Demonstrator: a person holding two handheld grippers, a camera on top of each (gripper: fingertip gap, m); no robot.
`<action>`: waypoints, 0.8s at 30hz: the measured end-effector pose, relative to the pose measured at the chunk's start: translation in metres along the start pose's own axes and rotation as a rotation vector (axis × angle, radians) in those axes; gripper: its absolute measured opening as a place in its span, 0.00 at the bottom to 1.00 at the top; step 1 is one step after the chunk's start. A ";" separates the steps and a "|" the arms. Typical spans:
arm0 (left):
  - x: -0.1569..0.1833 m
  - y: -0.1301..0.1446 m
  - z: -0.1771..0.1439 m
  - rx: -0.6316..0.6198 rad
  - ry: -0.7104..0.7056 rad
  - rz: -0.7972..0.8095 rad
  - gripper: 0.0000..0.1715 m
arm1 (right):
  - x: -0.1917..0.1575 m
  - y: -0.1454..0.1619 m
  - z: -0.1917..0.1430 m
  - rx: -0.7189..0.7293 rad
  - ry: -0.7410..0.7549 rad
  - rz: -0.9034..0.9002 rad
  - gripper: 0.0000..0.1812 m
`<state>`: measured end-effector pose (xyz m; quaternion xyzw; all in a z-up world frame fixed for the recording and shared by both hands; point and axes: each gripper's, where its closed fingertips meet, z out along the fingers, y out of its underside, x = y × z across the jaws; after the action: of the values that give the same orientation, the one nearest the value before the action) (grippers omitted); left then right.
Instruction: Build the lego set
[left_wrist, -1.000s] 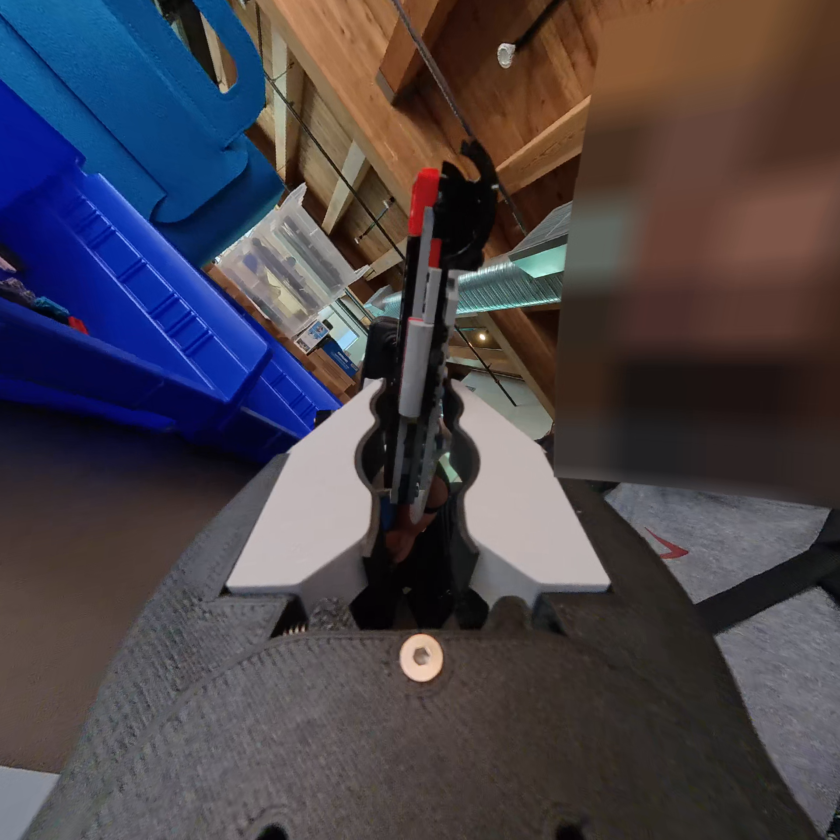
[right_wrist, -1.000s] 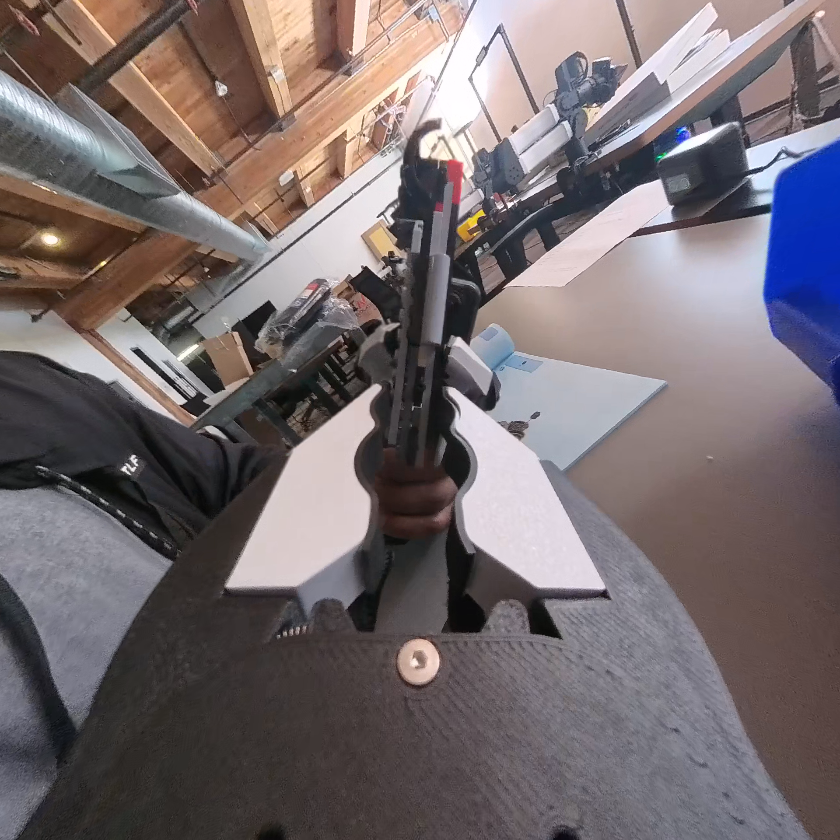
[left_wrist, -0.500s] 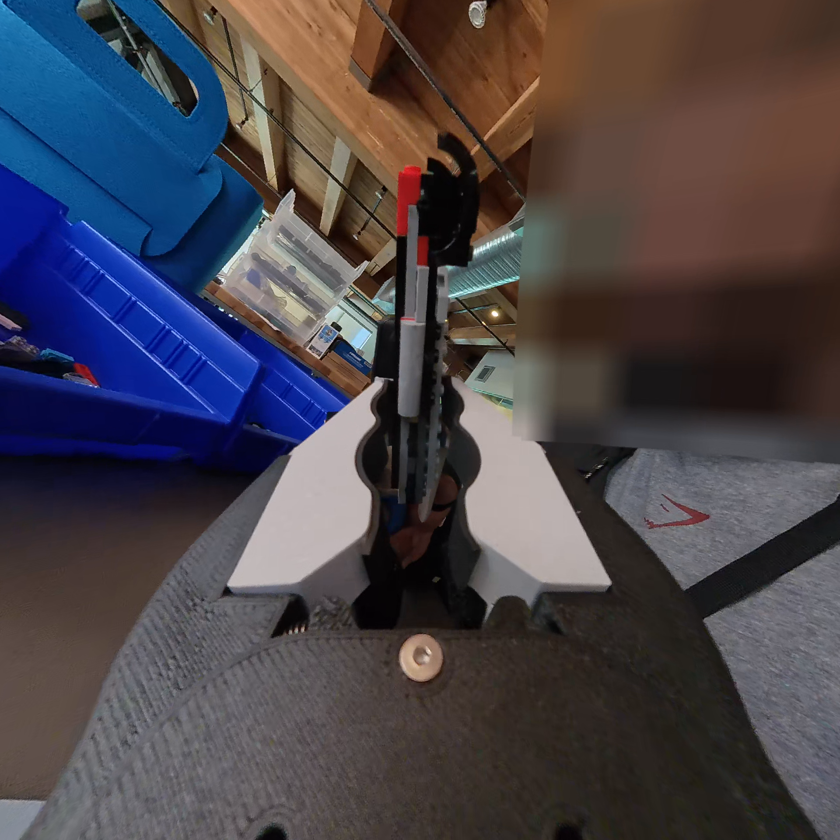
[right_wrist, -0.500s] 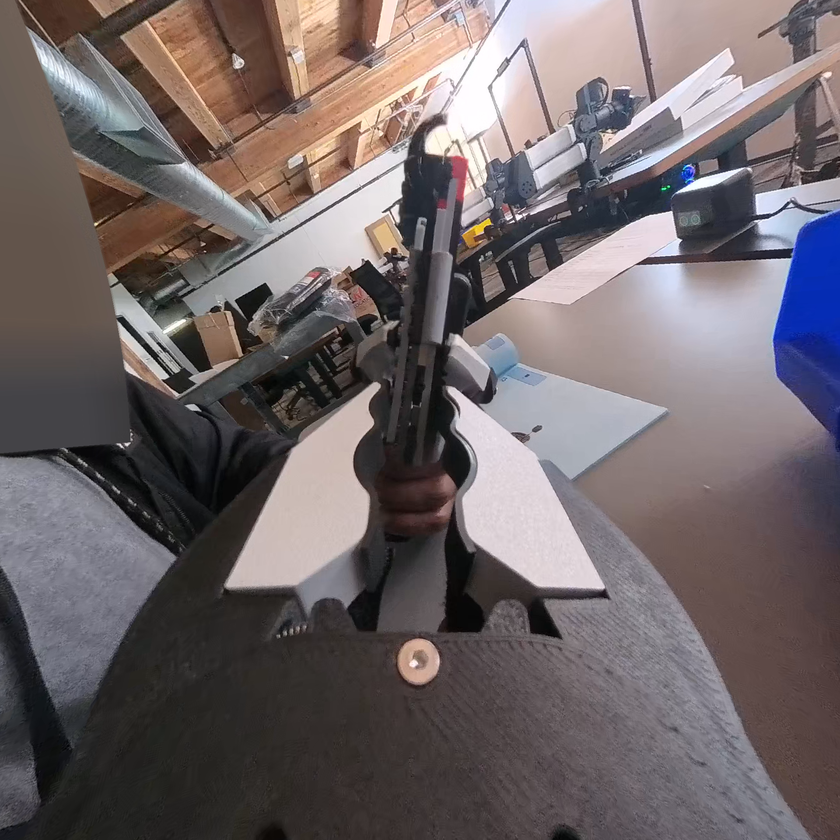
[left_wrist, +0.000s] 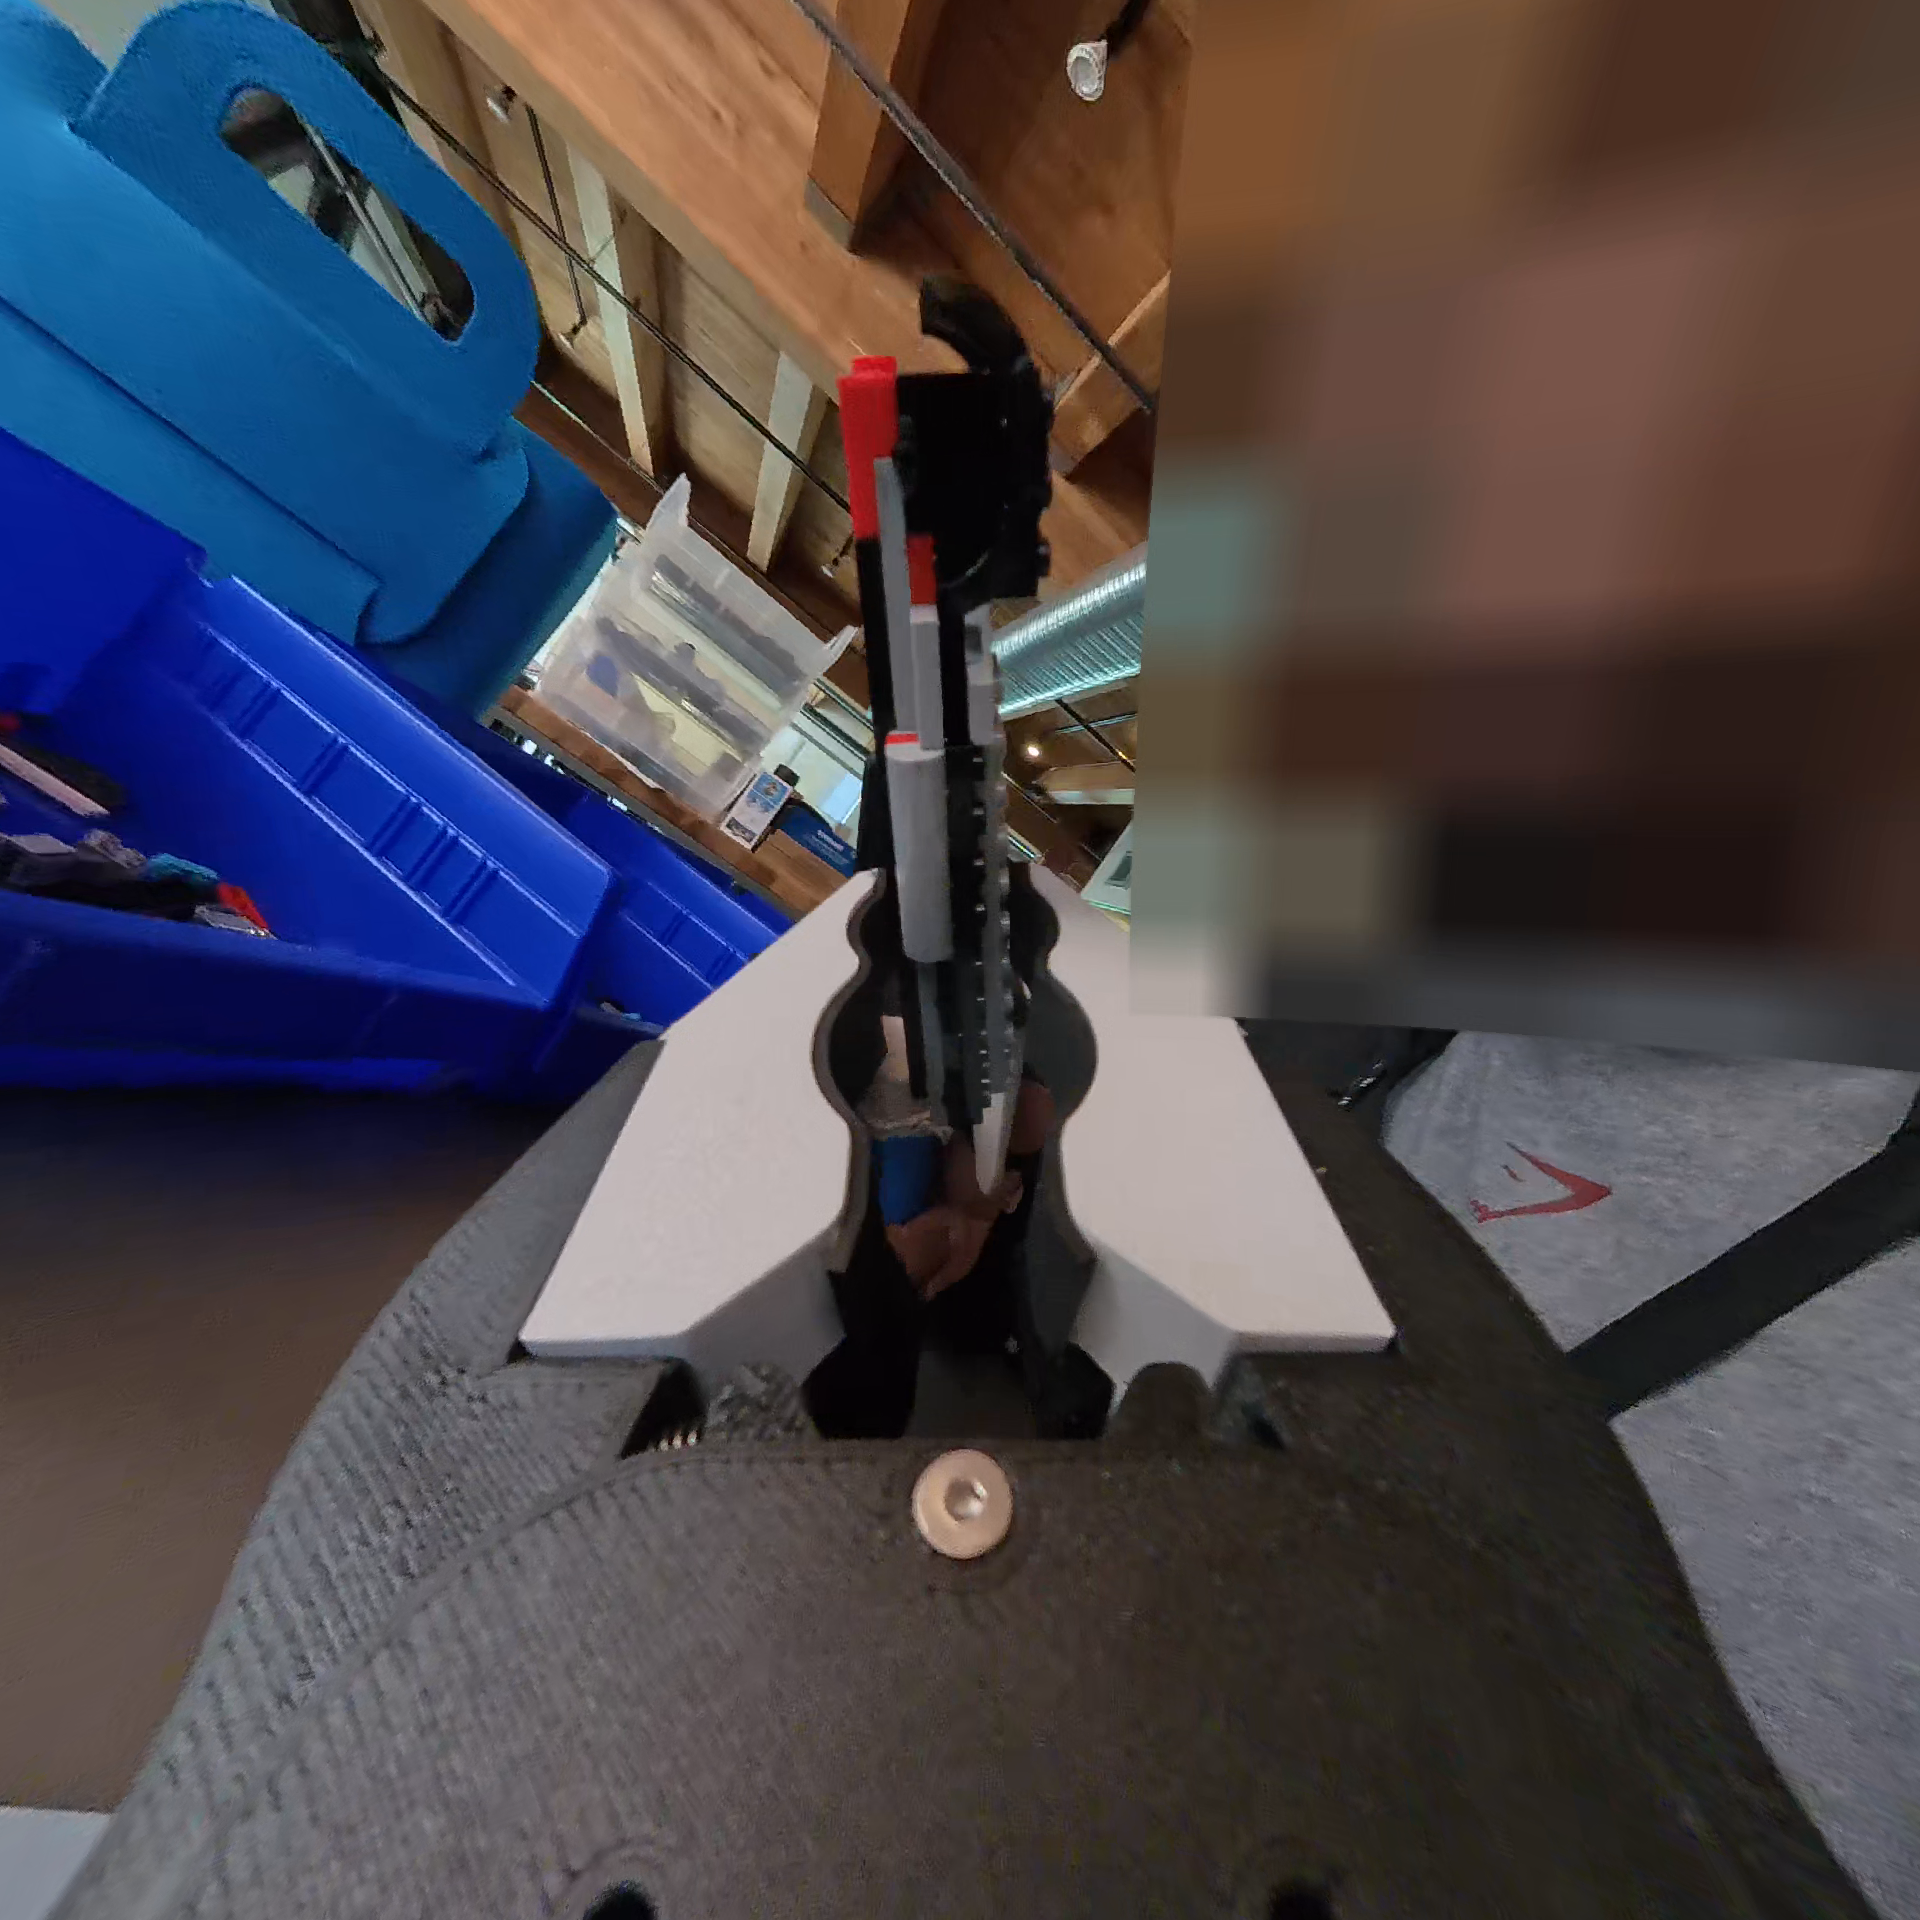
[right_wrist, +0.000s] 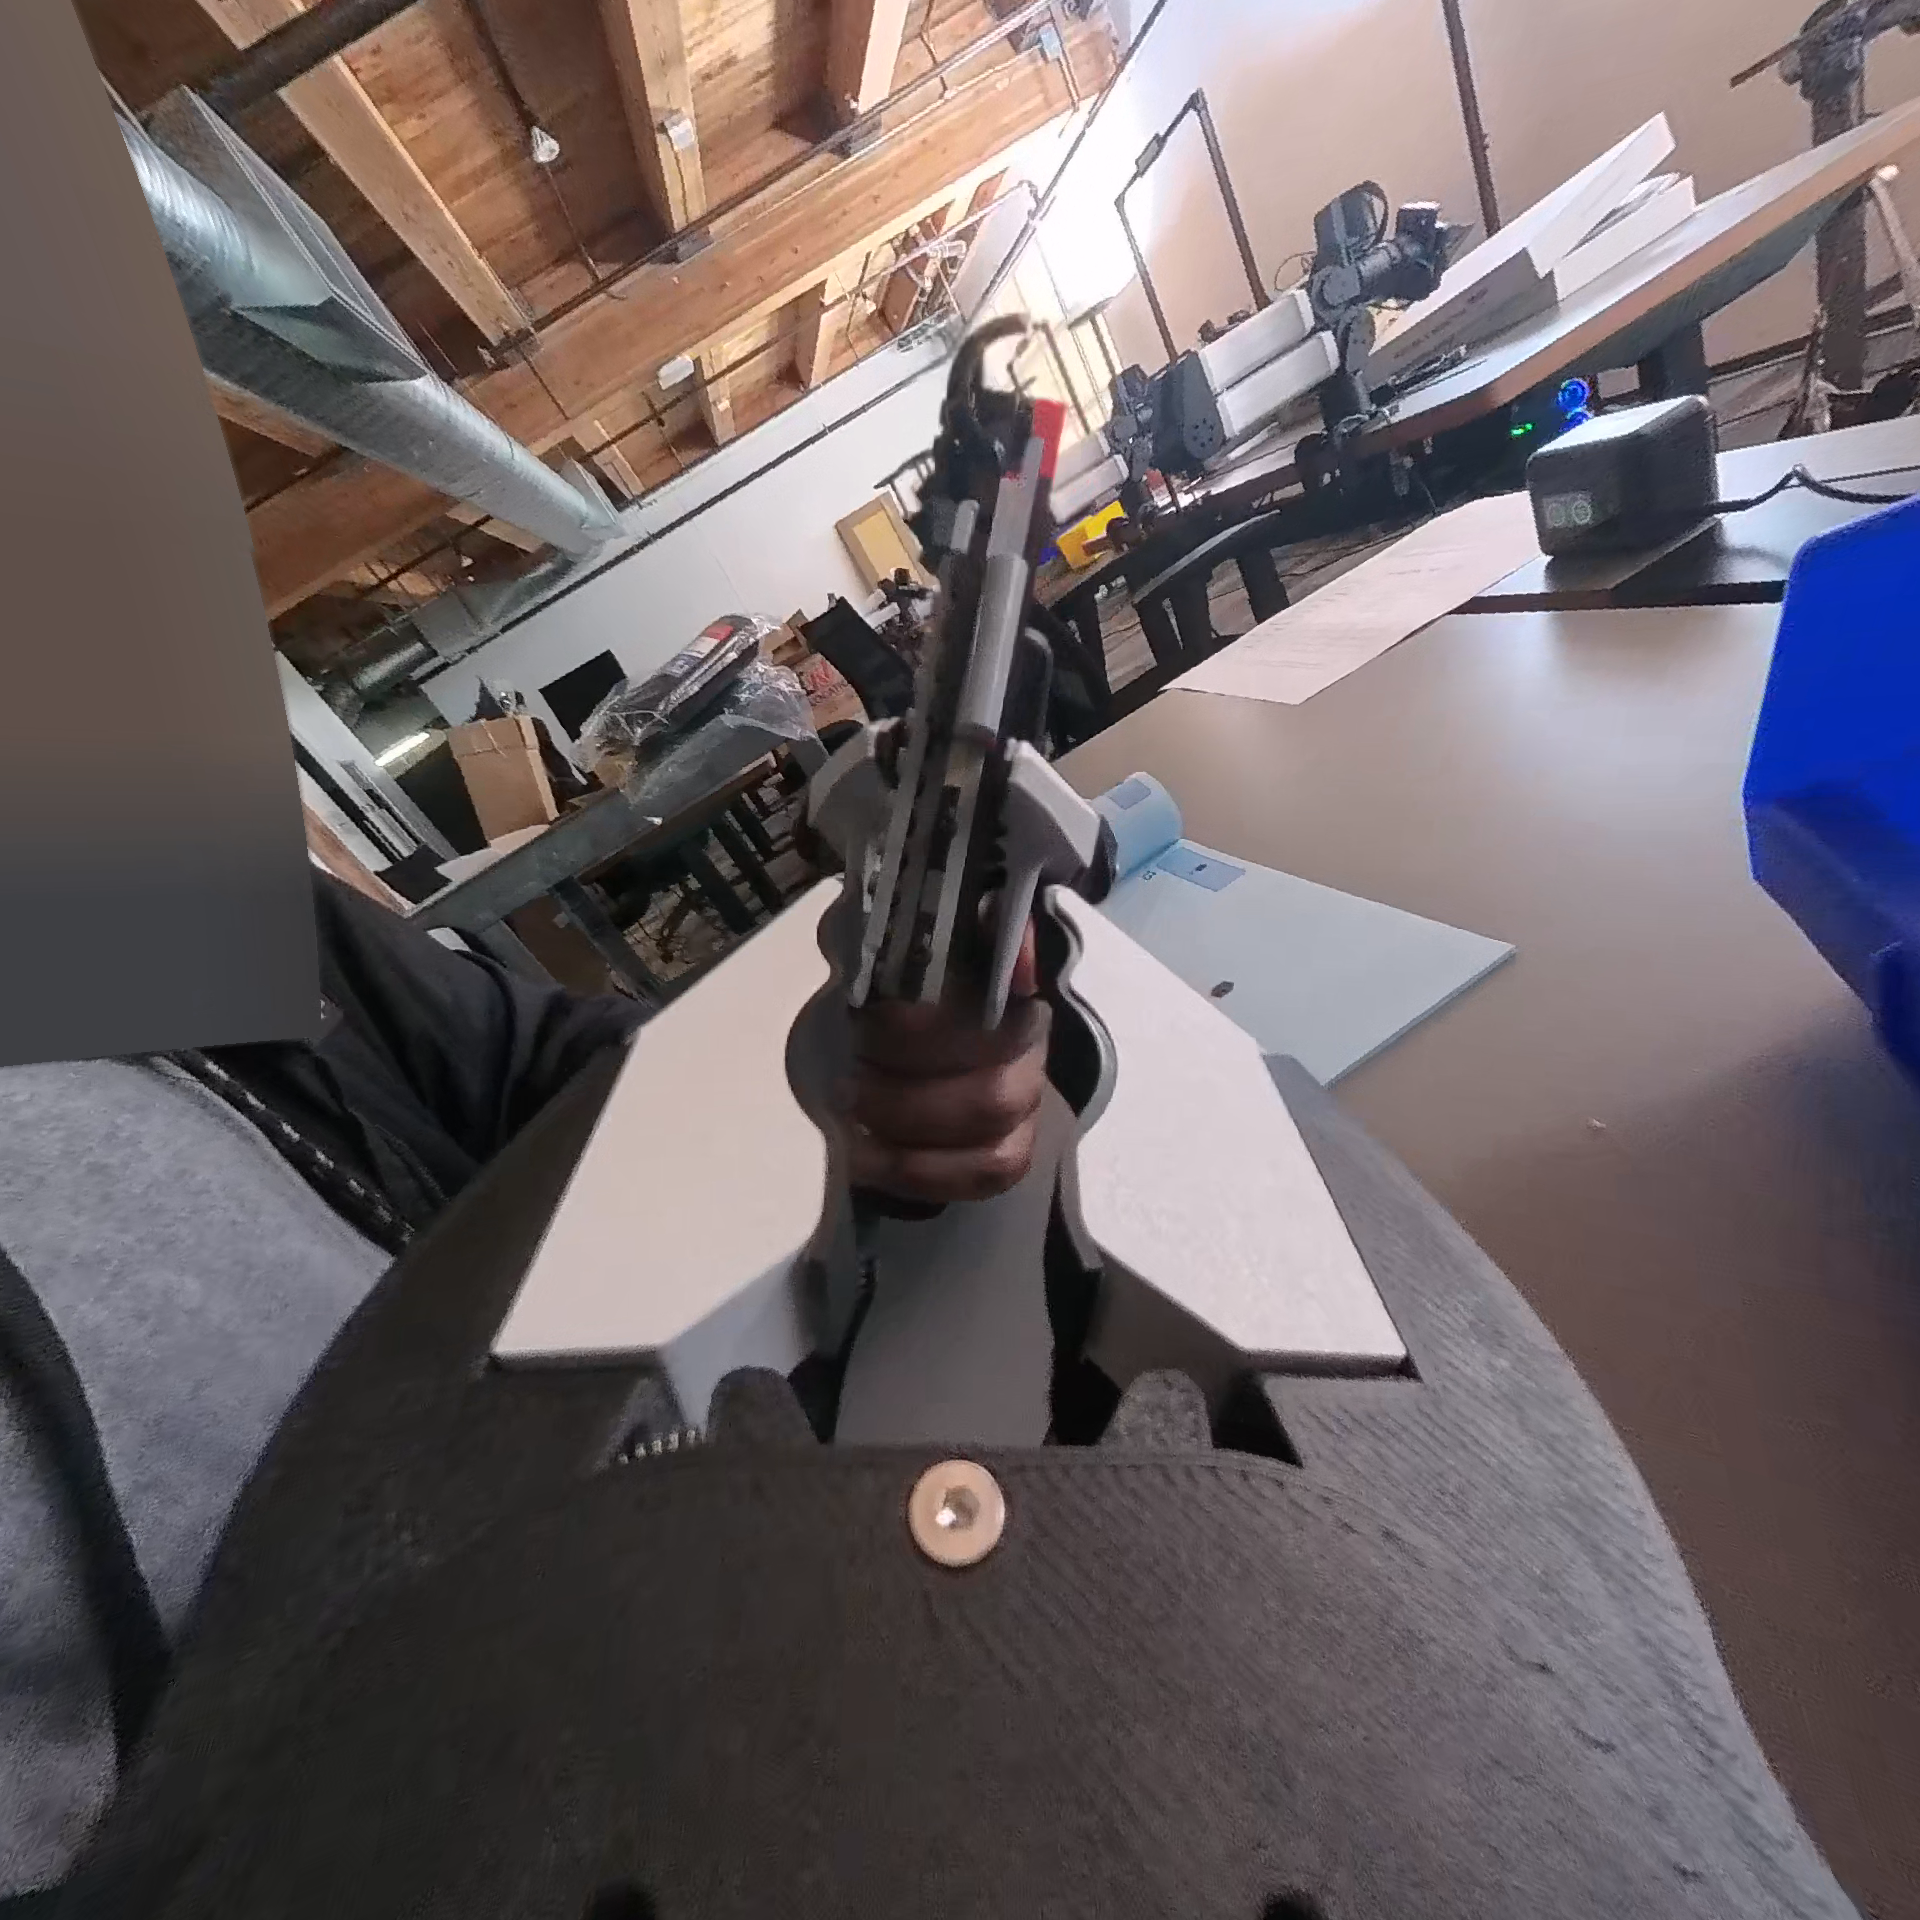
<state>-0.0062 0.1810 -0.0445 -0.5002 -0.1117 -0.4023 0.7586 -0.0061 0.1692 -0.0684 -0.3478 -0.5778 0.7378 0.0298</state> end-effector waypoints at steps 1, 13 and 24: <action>0.001 -0.001 0.000 0.010 0.000 0.004 0.12 | -0.001 0.000 0.000 0.005 -0.003 0.000 0.19; 0.007 -0.006 0.000 0.054 0.022 0.037 0.12 | -0.011 -0.001 0.001 0.032 -0.010 -0.066 0.12; 0.015 -0.003 0.001 0.039 0.050 0.067 0.12 | -0.017 0.000 0.000 0.036 -0.031 -0.118 0.13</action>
<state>0.0009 0.1737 -0.0335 -0.4785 -0.0838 -0.3869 0.7838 0.0064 0.1613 -0.0605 -0.3011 -0.5843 0.7503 0.0706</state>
